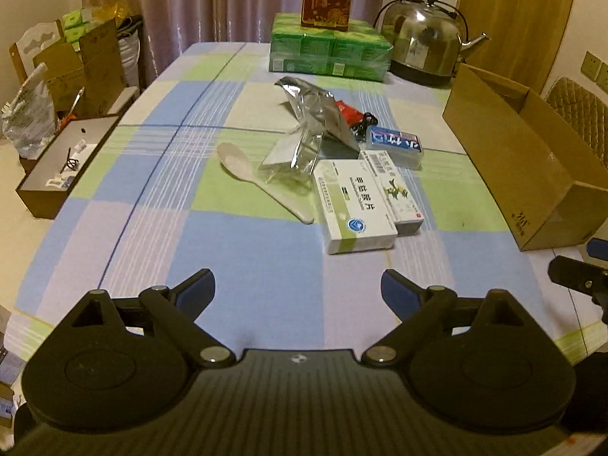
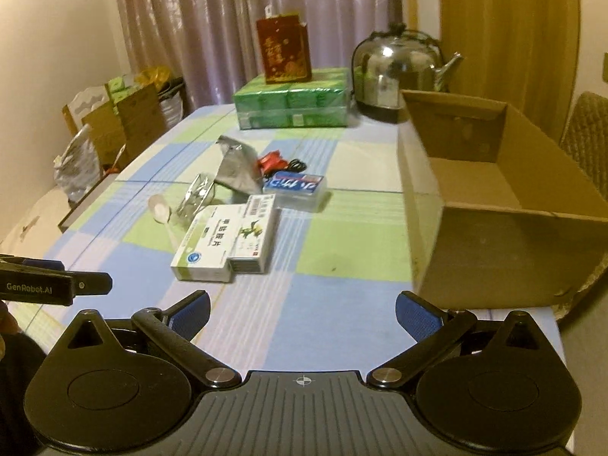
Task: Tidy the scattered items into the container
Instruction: 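Return both tools to the table toward the remaining medicine boxes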
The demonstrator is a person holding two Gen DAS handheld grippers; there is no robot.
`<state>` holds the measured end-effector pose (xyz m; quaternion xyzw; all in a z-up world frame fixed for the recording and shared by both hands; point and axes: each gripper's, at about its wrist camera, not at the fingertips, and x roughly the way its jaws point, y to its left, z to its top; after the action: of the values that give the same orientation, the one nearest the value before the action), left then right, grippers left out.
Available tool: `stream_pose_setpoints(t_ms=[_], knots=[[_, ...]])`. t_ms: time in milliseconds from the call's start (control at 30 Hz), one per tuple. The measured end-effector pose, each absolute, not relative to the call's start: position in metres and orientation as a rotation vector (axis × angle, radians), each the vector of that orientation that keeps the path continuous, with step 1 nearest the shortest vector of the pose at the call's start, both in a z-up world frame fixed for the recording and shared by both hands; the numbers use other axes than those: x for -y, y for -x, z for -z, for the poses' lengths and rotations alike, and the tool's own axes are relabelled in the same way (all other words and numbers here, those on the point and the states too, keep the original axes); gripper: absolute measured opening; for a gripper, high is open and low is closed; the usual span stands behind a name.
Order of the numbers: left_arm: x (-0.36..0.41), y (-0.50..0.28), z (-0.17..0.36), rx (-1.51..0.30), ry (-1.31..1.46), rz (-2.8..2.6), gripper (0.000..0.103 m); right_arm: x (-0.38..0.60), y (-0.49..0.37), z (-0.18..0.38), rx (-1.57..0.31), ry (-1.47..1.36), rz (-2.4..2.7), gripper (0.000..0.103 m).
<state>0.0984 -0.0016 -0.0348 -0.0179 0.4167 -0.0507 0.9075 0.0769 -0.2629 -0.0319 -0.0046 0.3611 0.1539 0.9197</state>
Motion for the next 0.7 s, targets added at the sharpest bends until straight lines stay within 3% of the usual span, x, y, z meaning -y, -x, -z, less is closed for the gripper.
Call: stream_pose_setpoints(t_ms=[400,533,700], knots=[[0.001,-0.117,0.060,-0.889,0.022,0.100,0.091,0.225,-0.133,0.058,-0.783,0.039,-0.393,0.100],[0.004,-0.129,0.068,-0.890,0.009,0.106,0.091,0.211,-0.158,0.069,-0.802,0.044,-0.424,0.087],[0.009,-0.143,0.078,-0.884,-0.012,0.115,0.091,0.198,-0.189,0.082,-0.824,0.060,-0.439,0.081]])
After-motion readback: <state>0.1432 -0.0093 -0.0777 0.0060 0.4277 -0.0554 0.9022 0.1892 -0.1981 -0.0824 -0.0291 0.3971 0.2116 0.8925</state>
